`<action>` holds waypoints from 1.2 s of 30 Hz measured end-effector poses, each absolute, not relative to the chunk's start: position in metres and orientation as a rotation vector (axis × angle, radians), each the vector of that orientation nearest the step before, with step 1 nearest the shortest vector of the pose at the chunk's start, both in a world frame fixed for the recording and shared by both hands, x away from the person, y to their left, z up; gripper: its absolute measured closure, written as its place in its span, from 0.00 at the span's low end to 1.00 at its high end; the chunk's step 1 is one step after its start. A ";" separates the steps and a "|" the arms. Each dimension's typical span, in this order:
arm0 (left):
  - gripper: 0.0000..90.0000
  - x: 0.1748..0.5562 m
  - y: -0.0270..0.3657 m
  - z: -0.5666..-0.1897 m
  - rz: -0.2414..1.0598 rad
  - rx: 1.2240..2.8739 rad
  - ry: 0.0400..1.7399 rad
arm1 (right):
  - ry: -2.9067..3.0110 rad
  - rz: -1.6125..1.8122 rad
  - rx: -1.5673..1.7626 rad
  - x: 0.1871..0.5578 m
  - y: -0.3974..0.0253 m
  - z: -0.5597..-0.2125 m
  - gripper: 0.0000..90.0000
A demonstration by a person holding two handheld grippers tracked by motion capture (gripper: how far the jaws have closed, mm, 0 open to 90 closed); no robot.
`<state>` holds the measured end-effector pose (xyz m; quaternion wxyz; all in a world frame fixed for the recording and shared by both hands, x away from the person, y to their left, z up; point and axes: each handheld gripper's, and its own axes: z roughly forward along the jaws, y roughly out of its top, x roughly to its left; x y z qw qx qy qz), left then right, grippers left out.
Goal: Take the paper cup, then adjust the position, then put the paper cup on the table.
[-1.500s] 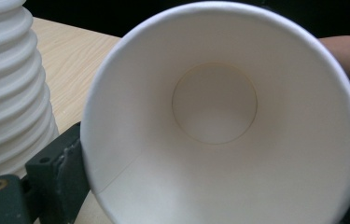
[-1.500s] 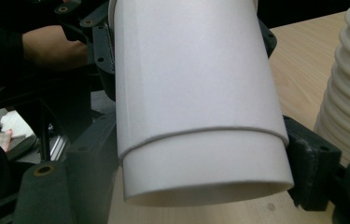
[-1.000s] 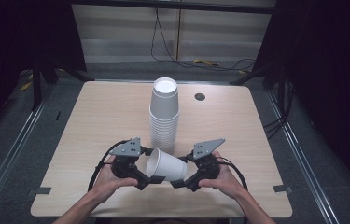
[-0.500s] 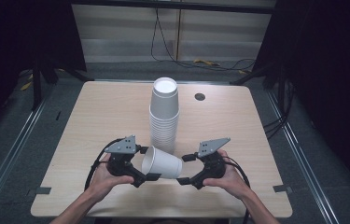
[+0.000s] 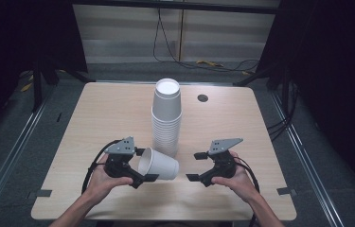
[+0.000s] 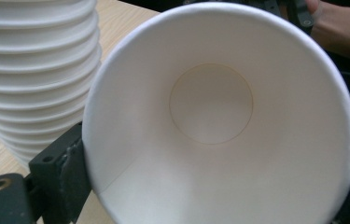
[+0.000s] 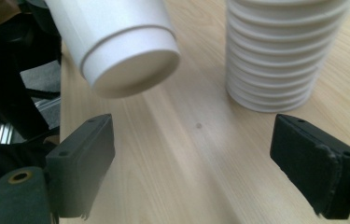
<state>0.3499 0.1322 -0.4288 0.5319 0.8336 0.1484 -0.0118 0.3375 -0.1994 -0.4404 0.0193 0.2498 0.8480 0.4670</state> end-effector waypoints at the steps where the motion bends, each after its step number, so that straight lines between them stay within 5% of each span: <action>1: 0.09 0.349 0.133 -0.428 -0.025 1.995 0.361 | 2.620 1.447 0.788 0.338 -0.201 -0.441 0.16; 36: 0.09 0.395 0.187 -0.435 0.094 2.156 0.644 | 2.452 1.423 0.958 0.341 -0.221 -0.439 0.18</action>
